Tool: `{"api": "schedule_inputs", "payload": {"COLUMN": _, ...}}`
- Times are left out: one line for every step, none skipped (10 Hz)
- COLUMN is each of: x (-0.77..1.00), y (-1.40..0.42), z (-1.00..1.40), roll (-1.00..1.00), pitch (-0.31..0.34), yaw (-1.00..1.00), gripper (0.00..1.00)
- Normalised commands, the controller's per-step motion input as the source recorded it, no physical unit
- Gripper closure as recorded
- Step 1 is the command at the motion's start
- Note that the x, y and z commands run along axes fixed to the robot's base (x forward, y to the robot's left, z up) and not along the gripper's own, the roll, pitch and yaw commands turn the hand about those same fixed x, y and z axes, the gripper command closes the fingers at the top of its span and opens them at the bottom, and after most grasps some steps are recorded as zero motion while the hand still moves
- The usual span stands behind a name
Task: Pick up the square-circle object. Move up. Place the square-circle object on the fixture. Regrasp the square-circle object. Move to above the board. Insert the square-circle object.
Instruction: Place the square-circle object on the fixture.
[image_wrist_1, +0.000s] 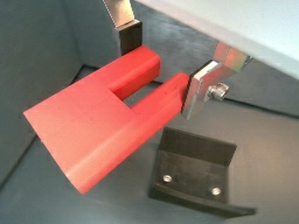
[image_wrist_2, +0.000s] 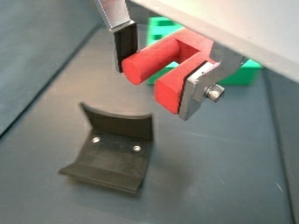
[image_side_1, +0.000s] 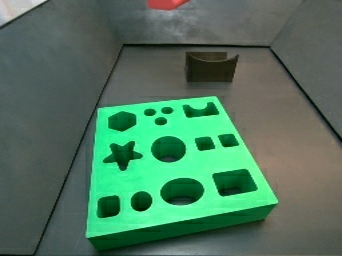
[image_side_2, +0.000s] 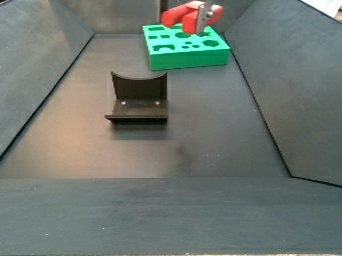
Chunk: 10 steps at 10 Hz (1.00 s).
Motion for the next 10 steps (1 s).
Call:
{"api": "schedule_inputs", "payload": {"x": 1.0, "y": -0.04, "z": 0.0, "roll": -0.09, "pitch": 0.105, "yaw": 1.0, "gripper": 1.0}}
{"api": "schedule_inputs", "payload": {"x": 1.0, "y": 0.2, "z": -0.17, "roll": -0.9, "pitch": 0.246, "yaw": 1.0, "gripper": 1.0}}
{"api": "schedule_inputs", "payload": {"x": 1.0, "y": 0.23, "z": -0.18, "roll": -1.0, "pitch": 0.283, "yaw": 0.98, "gripper": 1.0}}
{"api": "schedule_inputs", "payload": {"x": 0.96, "y": 0.19, "z": -0.12, "roll": -1.0, "pitch": 0.317, "yaw": 0.84, "gripper": 1.0}}
{"api": "schedule_inputs", "payload": {"x": 0.87, "y": 0.11, "z": -0.05, "roll": -1.0, "pitch": 0.374, "yaw": 0.75, "gripper": 1.0}}
{"api": "schedule_inputs", "payload": {"x": 0.74, "y": 0.06, "z": -0.01, "roll": -1.0, "pitch": 0.467, "yaw": 0.65, "gripper": 1.0}}
{"api": "schedule_inputs", "payload": {"x": 0.67, "y": 0.06, "z": -0.01, "roll": -1.0, "pitch": 0.518, "yaw": 0.6, "gripper": 1.0}}
{"api": "schedule_inputs", "payload": {"x": 0.57, "y": 0.05, "z": -0.01, "roll": -0.81, "pitch": 0.535, "yaw": 0.39, "gripper": 1.0}}
{"api": "schedule_inputs", "payload": {"x": 0.49, "y": 0.04, "z": 0.0, "roll": -0.6, "pitch": 0.509, "yaw": 0.21, "gripper": 1.0}}
{"api": "schedule_inputs", "payload": {"x": 0.4, "y": 0.03, "z": 0.0, "roll": -0.34, "pitch": 0.446, "yaw": 0.03, "gripper": 1.0}}
